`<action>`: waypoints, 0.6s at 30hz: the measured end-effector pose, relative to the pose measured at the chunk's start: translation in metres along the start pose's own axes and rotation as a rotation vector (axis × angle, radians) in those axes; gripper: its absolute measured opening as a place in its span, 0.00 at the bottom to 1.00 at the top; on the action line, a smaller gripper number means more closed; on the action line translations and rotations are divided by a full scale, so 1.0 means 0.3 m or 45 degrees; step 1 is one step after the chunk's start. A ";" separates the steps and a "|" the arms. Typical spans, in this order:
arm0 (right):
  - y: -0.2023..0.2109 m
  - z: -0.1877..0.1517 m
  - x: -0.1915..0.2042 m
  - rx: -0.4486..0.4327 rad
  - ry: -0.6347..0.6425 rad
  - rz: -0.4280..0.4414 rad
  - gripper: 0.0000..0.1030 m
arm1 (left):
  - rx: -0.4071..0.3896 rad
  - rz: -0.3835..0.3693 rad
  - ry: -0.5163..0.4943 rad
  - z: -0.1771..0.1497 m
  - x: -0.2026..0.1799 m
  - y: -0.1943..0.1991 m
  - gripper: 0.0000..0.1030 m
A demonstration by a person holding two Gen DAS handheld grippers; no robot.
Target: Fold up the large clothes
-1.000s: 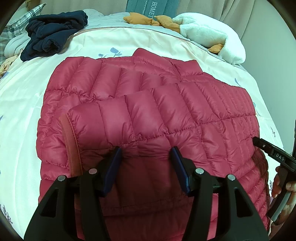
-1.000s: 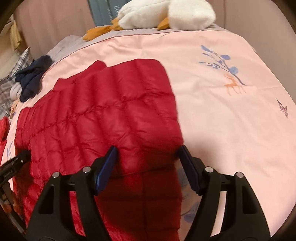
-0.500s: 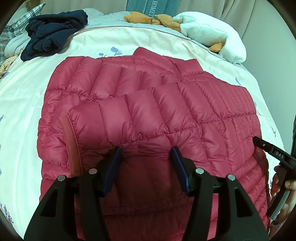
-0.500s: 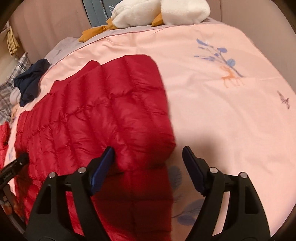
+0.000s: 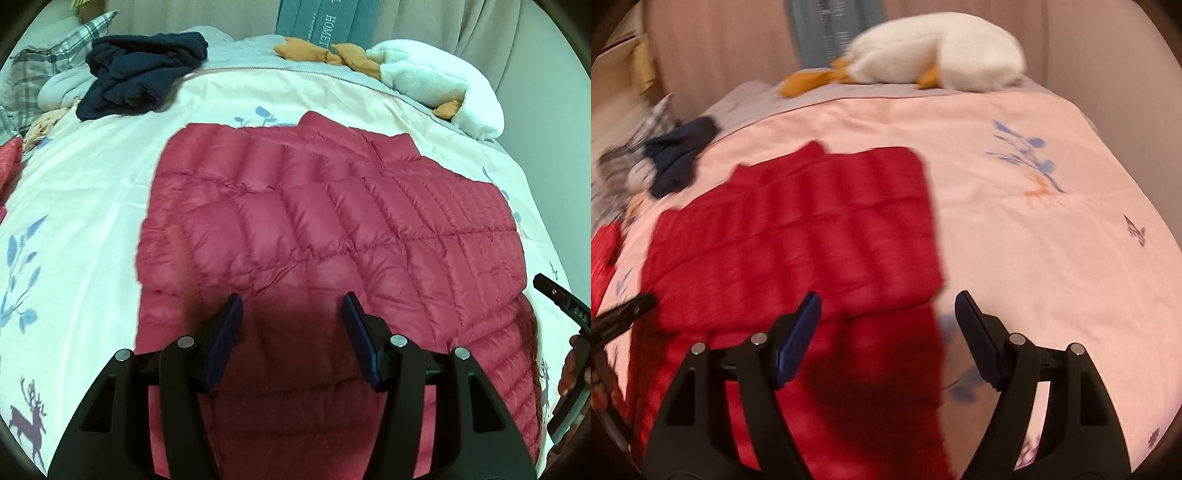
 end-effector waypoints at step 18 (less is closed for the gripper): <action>0.190 -0.496 0.265 0.140 0.360 0.090 0.74 | 0.042 -0.023 -0.264 -0.428 -0.099 0.260 0.56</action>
Point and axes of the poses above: each gripper's, at about its wrist camera, not at the fingertips, and y roughly against the way its jaws point, x to its left, z to its top, the point moved 8 cm from there along -y, roughly the way its jaws point, and after that the axes turned 2 degrees about x, right-handed, at the moved point
